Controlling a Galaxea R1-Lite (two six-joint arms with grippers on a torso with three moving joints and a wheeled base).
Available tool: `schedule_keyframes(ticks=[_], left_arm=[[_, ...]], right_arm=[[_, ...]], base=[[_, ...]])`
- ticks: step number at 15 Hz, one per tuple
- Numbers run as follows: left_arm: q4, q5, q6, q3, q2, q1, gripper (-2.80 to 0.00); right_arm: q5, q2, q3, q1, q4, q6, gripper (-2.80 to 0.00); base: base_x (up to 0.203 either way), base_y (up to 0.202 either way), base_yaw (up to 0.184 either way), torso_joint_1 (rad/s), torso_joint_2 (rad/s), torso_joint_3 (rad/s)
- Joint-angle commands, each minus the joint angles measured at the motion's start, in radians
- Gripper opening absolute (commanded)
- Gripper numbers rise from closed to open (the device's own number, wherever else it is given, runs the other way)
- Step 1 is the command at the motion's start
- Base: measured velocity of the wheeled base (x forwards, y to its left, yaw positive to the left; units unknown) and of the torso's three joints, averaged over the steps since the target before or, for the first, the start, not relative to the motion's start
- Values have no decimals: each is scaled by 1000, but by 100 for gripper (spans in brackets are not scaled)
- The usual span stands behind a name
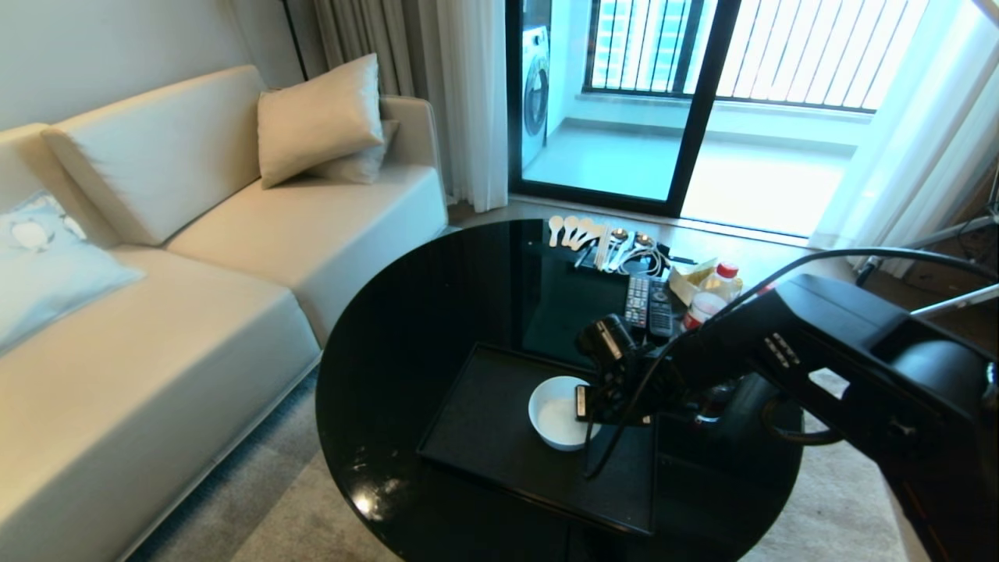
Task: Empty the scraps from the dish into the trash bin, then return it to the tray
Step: Put the bowl back to the table
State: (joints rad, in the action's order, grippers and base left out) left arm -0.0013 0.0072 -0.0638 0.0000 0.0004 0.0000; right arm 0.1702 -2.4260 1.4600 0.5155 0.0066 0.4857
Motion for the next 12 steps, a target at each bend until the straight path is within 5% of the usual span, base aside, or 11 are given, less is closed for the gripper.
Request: schedule_keyframes(ticks=[1, 6, 7, 12], left_arm=[[0, 0, -1, 0, 0, 0, -280], [0, 0, -1, 0, 0, 0, -280], [0, 0, -1, 0, 0, 0, -280], [0, 0, -1, 0, 0, 0, -280]], right_arm=[[2, 1, 0, -3, 1, 4, -280], [1, 5, -3, -5, 3, 3, -280], [0, 8, -4, -5, 3, 4, 0], [2, 27, -1, 0, 0, 30, 0]], base=[[0, 0, 0, 0, 0, 0], [0, 0, 0, 0, 0, 0], [0, 0, 0, 0, 0, 0], [0, 0, 0, 0, 0, 0]])
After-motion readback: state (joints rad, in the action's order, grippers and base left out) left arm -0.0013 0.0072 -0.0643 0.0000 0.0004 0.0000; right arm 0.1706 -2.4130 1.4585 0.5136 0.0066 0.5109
